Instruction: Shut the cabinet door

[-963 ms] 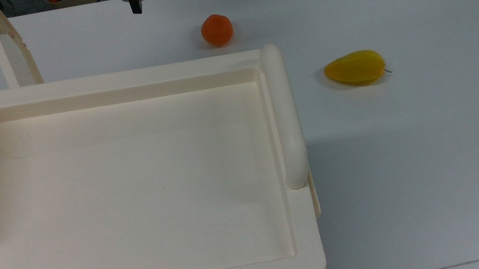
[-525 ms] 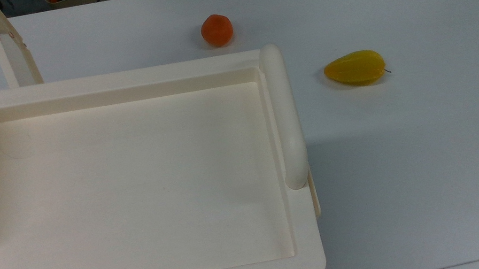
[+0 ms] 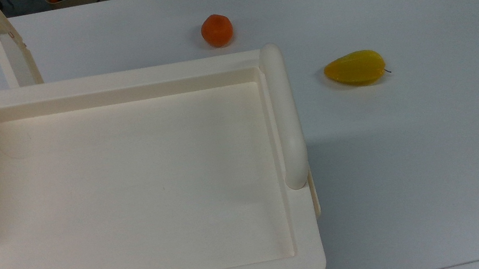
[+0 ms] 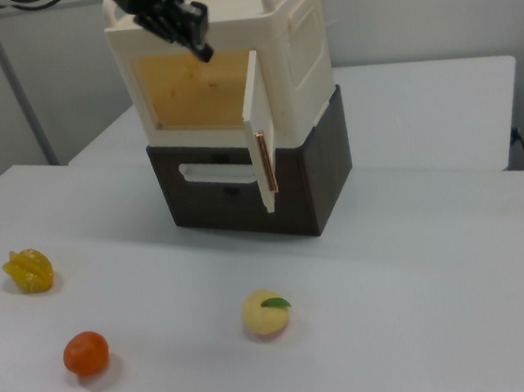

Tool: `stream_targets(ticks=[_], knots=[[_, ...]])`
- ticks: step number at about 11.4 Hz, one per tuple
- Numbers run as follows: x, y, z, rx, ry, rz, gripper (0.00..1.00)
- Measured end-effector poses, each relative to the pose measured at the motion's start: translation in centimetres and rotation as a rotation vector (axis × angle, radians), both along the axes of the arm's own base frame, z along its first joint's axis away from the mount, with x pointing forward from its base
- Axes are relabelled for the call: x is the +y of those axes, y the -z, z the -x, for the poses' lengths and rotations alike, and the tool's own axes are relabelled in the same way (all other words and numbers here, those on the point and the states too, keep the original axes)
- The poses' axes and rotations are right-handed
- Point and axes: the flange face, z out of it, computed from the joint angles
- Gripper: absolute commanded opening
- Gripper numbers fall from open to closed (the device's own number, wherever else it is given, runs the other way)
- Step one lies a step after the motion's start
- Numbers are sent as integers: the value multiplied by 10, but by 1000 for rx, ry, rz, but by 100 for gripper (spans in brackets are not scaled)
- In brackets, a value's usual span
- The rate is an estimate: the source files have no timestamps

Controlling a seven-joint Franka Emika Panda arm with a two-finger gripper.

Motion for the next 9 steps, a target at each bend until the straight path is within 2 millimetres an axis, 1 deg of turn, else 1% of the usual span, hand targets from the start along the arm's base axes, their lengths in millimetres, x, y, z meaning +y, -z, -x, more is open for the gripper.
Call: stream_targets(ticks=[2, 3, 5, 7, 9], knots=[[-32, -2, 3, -35, 52, 7, 0], [-46, 1, 2, -40, 75, 9, 0], [-71, 20, -4, -14, 115, 4, 0], [-85, 41, -16, 1, 131, -14, 0], [-88, 57, -25, 17, 133, -39, 0]])
